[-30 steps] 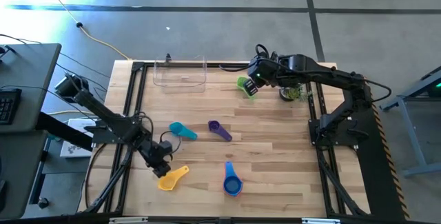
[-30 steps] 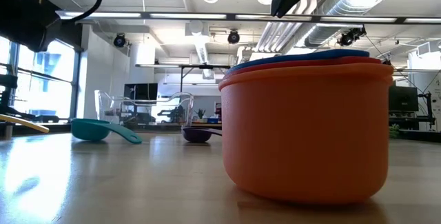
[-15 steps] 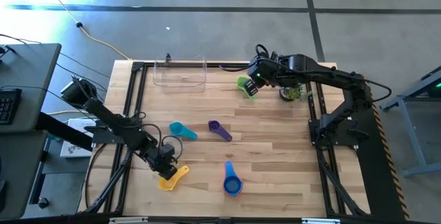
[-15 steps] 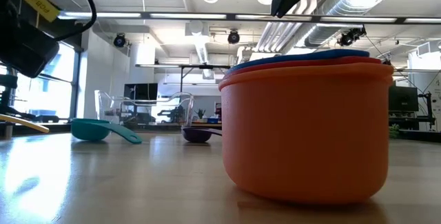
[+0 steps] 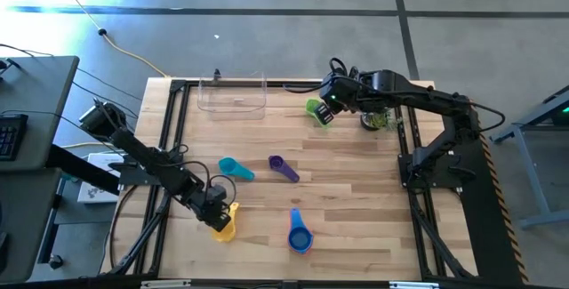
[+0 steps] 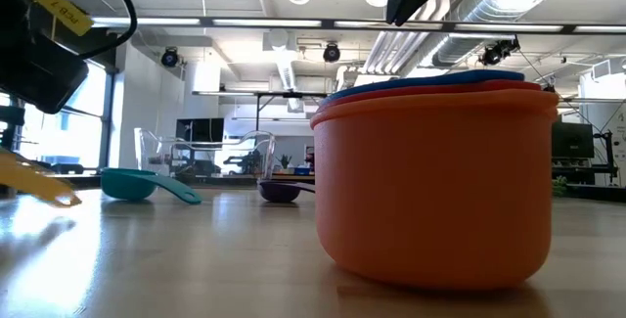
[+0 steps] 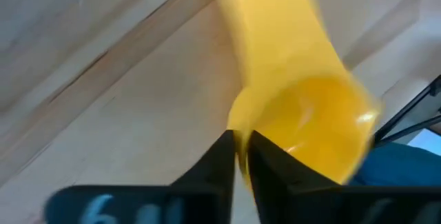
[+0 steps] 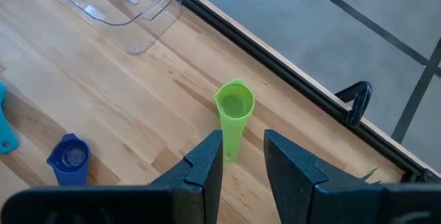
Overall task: Nest measuring cups in basket
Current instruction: Stack the yellow measuring cup on the blue measuring cup
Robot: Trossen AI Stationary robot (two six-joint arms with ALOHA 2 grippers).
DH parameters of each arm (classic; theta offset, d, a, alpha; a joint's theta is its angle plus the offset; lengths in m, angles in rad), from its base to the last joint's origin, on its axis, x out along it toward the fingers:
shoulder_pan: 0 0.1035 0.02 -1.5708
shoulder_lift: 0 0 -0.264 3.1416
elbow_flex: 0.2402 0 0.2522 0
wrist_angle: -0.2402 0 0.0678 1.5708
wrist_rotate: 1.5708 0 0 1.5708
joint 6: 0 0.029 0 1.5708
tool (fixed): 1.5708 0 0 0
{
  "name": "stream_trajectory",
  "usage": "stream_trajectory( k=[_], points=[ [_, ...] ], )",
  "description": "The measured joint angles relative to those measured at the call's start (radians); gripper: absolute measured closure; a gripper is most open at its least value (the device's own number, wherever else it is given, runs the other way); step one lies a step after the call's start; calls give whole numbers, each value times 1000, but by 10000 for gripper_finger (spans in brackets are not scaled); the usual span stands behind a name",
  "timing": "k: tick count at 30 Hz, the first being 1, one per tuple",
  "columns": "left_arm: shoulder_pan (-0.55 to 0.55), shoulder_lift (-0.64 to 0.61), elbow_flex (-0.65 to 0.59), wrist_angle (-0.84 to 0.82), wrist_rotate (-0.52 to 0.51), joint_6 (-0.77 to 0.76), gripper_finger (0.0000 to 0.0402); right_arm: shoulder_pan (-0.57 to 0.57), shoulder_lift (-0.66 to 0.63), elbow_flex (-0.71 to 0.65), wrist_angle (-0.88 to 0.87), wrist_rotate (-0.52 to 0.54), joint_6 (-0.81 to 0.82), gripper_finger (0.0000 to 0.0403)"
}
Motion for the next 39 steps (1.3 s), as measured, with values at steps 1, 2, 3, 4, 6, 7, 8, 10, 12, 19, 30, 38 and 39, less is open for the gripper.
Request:
stream_trajectory(
  k=[1,2,3,4,6,7,8,10,12,19,30,38,39],
  points=[
    [0,0,0,0,-1,1,392,0,0,0,0,-1,-8,304],
    [0,0,0,-1,-1,0,395,0,0,0,-1,-2,-19,304],
    [0,0,0,-2,-2,0,394,0,0,0,-4,-11,-33,304],
    [0,0,0,-3,-2,1,392,0,0,0,-9,-25,-51,304],
    [0,0,0,-3,-10,1,391,0,0,0,-17,-64,-79,304],
    [0,0,0,-3,-17,1,393,0,0,0,-21,-82,-95,304],
    [0,0,0,-2,-21,4,395,-1,0,0,-22,-99,-105,304],
    [0,0,1,-2,-39,11,397,-1,0,0,-23,-131,-118,304],
    [0,0,18,-24,-53,28,397,-1,0,0,-24,-183,-106,304],
    [5,0,96,-103,-92,80,398,24,0,0,-80,-391,1,304],
    [7,0,210,-175,-208,150,398,223,0,0,-173,-359,201,304],
    [28,-11,289,-294,-221,320,398,401,2,0,-173,-275,513,304],
    [32,-10,299,-301,-221,345,398,425,6,0,-173,-262,567,304]
  ],
)
